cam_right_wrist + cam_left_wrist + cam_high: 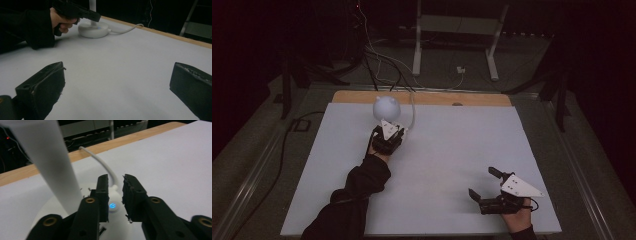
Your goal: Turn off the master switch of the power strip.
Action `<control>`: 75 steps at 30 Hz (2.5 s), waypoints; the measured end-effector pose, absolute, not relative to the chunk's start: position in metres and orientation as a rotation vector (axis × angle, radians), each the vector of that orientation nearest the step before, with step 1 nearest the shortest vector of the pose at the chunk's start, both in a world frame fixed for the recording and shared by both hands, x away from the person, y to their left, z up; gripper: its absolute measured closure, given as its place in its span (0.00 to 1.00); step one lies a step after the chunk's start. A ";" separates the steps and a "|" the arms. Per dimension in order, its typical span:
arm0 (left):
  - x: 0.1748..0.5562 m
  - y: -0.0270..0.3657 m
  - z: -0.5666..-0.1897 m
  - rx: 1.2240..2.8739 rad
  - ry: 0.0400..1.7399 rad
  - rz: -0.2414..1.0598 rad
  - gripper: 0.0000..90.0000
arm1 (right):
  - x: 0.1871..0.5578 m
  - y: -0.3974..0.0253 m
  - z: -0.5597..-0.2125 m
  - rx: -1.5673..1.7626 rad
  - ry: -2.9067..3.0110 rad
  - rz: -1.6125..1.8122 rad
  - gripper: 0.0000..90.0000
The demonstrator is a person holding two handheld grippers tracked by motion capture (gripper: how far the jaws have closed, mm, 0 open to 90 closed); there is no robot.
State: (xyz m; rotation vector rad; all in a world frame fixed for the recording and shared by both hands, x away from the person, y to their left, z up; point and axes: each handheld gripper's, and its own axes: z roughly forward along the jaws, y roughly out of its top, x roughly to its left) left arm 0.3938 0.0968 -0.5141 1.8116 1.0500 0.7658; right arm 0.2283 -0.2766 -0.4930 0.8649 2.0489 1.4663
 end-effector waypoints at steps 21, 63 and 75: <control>0.402 0.090 -0.527 1.914 0.973 0.824 1.00 | 0.229 -0.276 -0.494 0.863 2.063 1.458 0.00; 0.399 0.065 -0.528 2.063 0.991 1.017 1.00 | 0.229 -0.274 -0.494 0.864 2.074 1.449 0.00; 0.401 0.066 -0.525 2.057 1.031 0.973 1.00 | 0.229 -0.273 -0.494 0.863 2.075 1.447 0.00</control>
